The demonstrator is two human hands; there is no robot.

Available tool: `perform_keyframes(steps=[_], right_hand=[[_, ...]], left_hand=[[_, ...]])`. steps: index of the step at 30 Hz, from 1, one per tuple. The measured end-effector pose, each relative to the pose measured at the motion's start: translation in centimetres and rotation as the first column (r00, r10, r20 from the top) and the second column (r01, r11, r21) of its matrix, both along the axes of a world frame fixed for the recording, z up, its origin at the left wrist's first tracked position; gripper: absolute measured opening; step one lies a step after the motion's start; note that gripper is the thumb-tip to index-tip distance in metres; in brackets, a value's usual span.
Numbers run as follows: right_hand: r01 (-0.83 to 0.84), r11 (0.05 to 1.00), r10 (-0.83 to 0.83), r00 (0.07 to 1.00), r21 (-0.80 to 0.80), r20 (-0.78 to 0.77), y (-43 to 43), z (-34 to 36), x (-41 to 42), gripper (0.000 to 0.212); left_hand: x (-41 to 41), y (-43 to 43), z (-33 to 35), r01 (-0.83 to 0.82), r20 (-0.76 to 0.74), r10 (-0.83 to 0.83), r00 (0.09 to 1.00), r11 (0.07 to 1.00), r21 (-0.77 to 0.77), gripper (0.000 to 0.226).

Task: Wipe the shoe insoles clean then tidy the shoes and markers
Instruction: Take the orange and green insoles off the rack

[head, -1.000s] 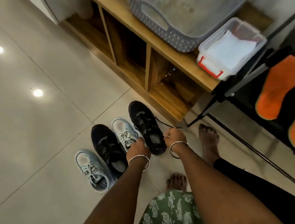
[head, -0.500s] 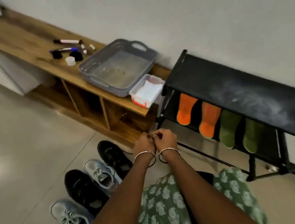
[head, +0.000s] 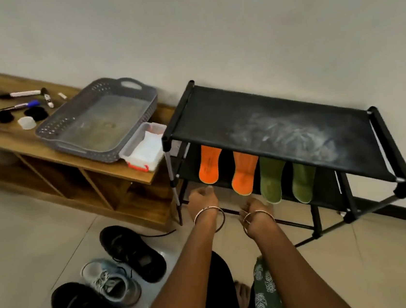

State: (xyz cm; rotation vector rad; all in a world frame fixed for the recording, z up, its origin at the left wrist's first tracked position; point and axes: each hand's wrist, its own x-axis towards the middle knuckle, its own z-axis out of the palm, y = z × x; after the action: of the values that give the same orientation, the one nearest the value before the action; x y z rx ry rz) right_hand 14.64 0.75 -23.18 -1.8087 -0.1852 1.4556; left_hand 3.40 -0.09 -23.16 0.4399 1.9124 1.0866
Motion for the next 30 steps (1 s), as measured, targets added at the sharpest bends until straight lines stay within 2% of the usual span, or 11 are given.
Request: perform_keyframes(steps=[3,7,10,15,21,24,30], right_hand=[[0.03,0.998,-0.04,0.976,-0.051,-0.214,0.8,0.5,-0.2,0.015],[0.053,0.992,-0.087,0.946,-0.117,-0.312,3.9,-0.3,0.6,0.025],[0.052,0.99,-0.089,0.95,-0.13,-0.299,4.3,-1.0,0.7,0.028],[0.062,0.992,-0.088,0.964,-0.108,-0.249,4.6,-1.6,0.5,0.019],[0.105,0.994,-0.101,0.982,0.015,-0.16,4.4,-1.7,1.3,0.012],[0.136,0.989,-0.127,0.982,0.061,-0.141,4.0,-1.4,2.6,0.009],[0.18,0.969,-0.151,0.974,0.17,-0.17,1.1,0.6,3.6,0.012]], left_hand=[[-0.1,0.9,-2.0,-0.134,0.089,0.133,0.987,0.991,0.005,0.032],[0.7,4.7,-5.2,-0.186,0.073,0.189,0.979,0.982,-0.044,0.041],[1.3,5.8,-5.7,-0.241,0.061,0.244,0.968,0.969,-0.051,0.041],[2.1,7.2,-6.7,-0.374,0.052,0.376,0.925,0.926,-0.043,0.03],[2.4,7.7,-7.1,-0.435,0.087,0.438,0.895,0.899,-0.045,0.026],[2.4,7.5,-6.7,-0.473,0.168,0.475,0.864,0.879,-0.058,0.035],[3.6,4.1,-4.8,-0.449,0.278,0.455,0.846,0.889,-0.088,0.027]])
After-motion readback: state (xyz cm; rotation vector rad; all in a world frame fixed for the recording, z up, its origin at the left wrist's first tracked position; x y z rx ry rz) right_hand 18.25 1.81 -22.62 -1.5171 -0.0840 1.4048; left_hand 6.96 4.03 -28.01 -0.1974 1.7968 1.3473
